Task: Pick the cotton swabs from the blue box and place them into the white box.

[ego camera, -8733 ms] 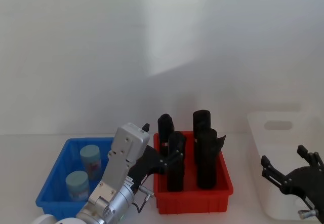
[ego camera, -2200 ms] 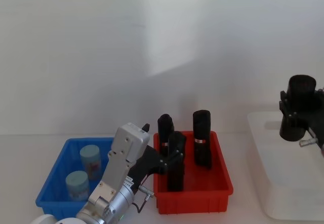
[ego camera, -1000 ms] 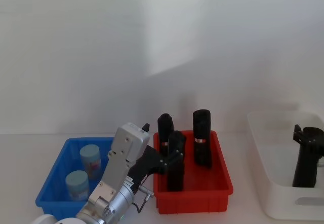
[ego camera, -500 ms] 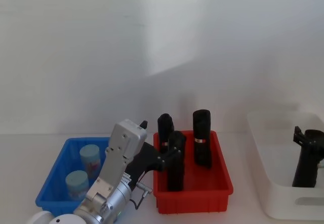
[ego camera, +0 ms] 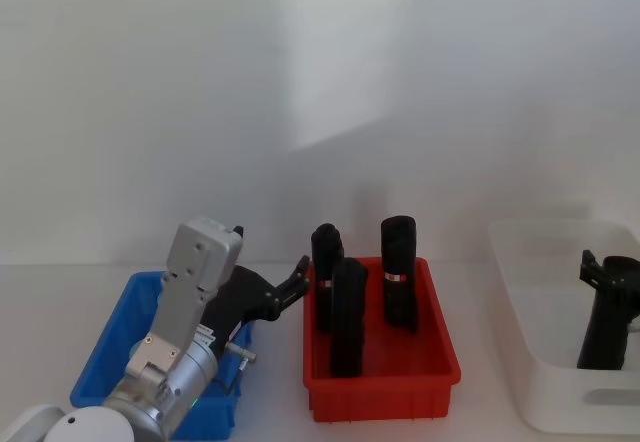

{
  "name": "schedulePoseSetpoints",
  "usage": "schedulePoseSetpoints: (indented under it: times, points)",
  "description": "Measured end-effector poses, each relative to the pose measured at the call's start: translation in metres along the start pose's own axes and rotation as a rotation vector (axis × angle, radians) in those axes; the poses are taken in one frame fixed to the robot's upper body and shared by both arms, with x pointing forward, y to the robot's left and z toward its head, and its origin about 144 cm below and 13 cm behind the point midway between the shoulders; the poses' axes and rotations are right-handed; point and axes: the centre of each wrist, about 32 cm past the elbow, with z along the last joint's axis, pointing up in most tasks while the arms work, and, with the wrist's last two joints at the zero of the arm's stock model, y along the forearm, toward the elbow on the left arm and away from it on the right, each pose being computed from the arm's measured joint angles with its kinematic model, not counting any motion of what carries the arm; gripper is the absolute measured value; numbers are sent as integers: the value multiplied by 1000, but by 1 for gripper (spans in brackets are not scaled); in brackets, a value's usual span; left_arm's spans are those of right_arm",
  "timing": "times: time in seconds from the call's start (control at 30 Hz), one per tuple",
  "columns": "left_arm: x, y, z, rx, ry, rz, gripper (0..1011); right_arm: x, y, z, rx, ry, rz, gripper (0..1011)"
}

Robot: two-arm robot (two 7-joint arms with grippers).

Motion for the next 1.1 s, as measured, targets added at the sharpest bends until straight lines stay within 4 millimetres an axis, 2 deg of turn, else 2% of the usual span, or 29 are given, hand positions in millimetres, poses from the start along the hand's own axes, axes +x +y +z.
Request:
schedulePoseSetpoints:
  times: [0.47,1.1]
  points:
    - [30,14,-11,116,-21,122,1000,0,0,0,0,0,0,1001]
    - [57,28,-29,280,-57,150,1000,0,0,-1,-1,0,0,1001]
